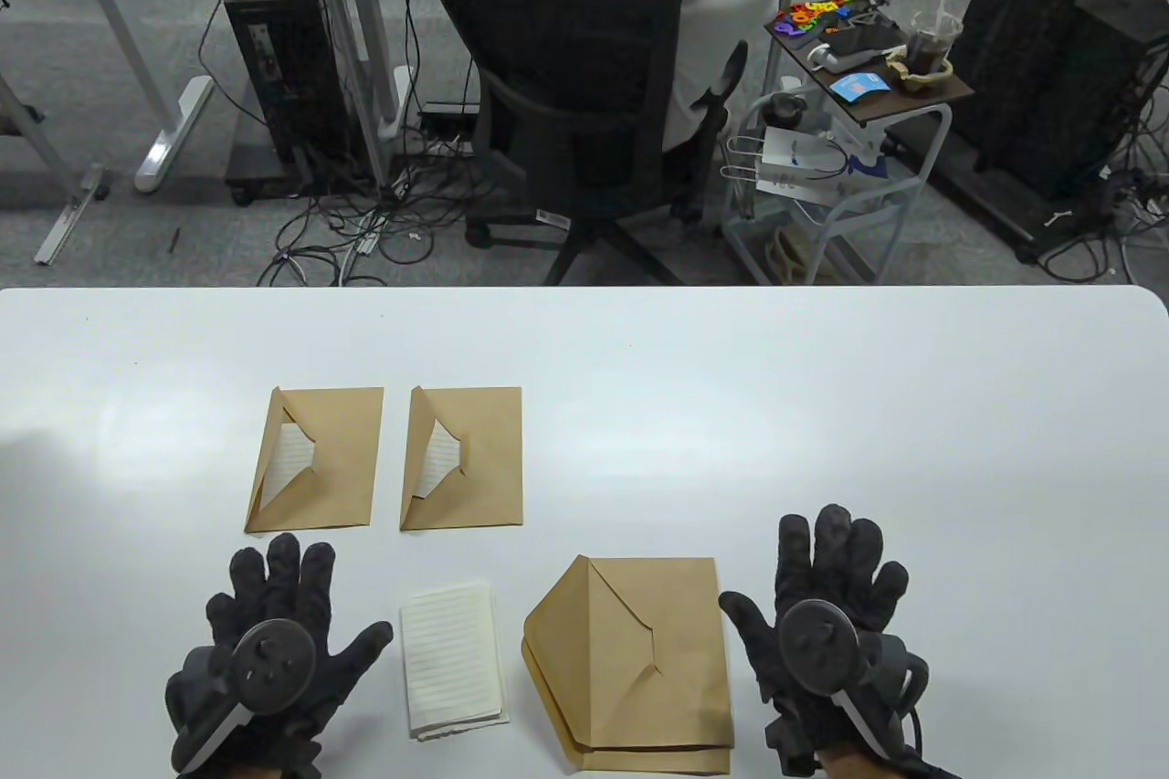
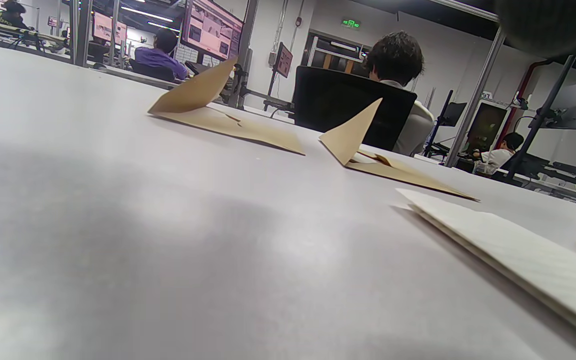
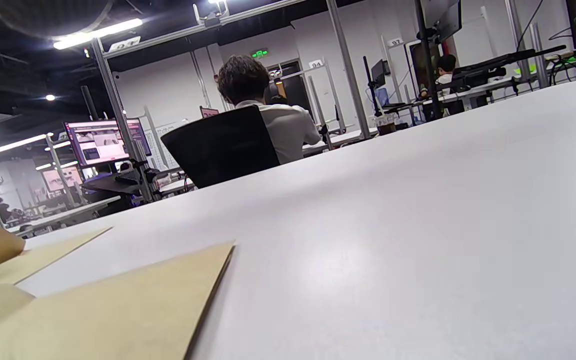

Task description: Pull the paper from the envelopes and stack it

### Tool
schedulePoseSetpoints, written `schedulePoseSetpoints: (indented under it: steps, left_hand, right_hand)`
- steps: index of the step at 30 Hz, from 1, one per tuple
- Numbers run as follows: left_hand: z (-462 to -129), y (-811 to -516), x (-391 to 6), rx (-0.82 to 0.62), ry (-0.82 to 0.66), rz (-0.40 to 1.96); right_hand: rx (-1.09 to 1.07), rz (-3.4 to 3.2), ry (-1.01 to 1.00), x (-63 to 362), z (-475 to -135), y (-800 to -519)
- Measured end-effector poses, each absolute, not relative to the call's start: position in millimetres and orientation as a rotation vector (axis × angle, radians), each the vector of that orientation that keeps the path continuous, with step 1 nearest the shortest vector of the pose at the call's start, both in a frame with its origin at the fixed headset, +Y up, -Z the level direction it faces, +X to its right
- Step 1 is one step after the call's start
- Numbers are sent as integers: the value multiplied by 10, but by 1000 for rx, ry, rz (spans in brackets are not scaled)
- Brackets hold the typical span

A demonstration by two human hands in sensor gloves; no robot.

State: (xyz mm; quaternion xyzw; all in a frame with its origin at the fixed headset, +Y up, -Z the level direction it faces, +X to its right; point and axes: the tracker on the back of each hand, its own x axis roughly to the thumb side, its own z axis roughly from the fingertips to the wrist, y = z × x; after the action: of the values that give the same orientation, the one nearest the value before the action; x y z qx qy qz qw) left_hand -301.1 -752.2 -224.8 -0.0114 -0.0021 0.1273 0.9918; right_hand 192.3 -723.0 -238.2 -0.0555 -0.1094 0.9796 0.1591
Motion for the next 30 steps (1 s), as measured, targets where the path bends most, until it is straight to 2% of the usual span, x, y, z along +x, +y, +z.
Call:
schedulePoseSetpoints:
  steps: [9, 15, 20, 25, 30]
  left_hand:
    - [-2229, -7509, -3015, -14, 16, 265]
    - [-2405, -7447, -2846, -8, 20, 286]
    - [-2785, -7378, -2674, -4, 32, 247]
    - [-3275, -7376, -2460, -69, 107, 284]
    - [-3698, -7434, -2212, -160, 198, 187]
  right_hand:
    - [-168, 2786, -208, 1923, -2424, -7323]
    - [-158, 2746, -215, 1959, -2402, -7286]
    - [-147, 2710, -245, 1972, -2392, -7260]
    - [-148, 2713, -230, 1976, -2400, -7275]
    - [-127, 2709, -204, 1970, -2402, -7281]
